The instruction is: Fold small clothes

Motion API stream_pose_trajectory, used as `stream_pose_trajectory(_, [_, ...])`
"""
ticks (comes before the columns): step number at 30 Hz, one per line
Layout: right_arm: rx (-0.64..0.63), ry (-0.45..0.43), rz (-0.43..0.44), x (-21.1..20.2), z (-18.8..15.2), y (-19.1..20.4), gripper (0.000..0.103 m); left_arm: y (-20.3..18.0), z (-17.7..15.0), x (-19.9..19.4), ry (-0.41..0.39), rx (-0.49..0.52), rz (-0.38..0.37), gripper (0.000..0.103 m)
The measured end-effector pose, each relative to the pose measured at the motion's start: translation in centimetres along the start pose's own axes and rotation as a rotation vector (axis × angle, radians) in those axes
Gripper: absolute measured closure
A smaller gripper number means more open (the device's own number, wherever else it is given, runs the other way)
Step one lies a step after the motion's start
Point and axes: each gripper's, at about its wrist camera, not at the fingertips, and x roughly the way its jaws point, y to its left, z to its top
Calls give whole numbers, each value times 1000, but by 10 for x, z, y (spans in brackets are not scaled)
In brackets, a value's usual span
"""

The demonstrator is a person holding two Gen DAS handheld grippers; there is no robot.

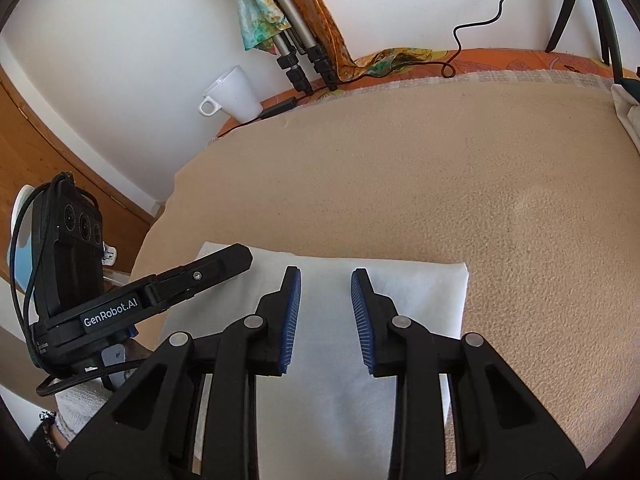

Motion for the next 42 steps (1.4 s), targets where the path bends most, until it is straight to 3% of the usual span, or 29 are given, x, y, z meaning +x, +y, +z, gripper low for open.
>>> stream_pose_trajectory(4, [45, 0, -60, 5, 0, -25, 74, 25, 6, -7, -28, -44, 53, 76])
stream_pose_trajectory(7, [79, -5, -106, 0, 0, -44, 88, 41, 10, -23, -72, -65, 105, 76])
stream_pose_trajectory(10, [80, -41, -192, -14, 1, -48, 88, 52, 11, -37, -94, -100, 104, 75])
stream_pose_trajectory(12, [79, -44, -199, -21, 1, -50, 88, 57, 13, -46, -97, -100, 95, 74])
stream_pose_trajectory(15, [85, -34, -150, -31, -3, -51, 77, 64, 13, -59, -86, -97, 76, 64])
stream_pose_trajectory(17, [73, -25, -132, -37, -8, -51, 56, 70, 11, -64, -63, -102, 51, 56])
stream_pose_trajectory(18, [74, -24, -110, -40, -12, -51, 55, 74, 9, -66, -49, -109, 40, 54])
stream_pose_trajectory(26, [251, 43, 148, -48, -49, -89, 55, 104, -16, -68, 55, -236, -90, 51])
stream_pose_trajectory(33, [296, 53, 220, -50, -63, -95, 55, 98, -20, -62, 107, -243, -163, 55])
stream_pose_trajectory(38, [266, 95, 248, -42, -67, -85, 66, 85, -23, -57, 145, -180, -171, 56])
stream_pose_trajectory(42, [315, 95, 301, -35, -68, -89, 66, 92, -23, -53, 152, -235, -223, 56])
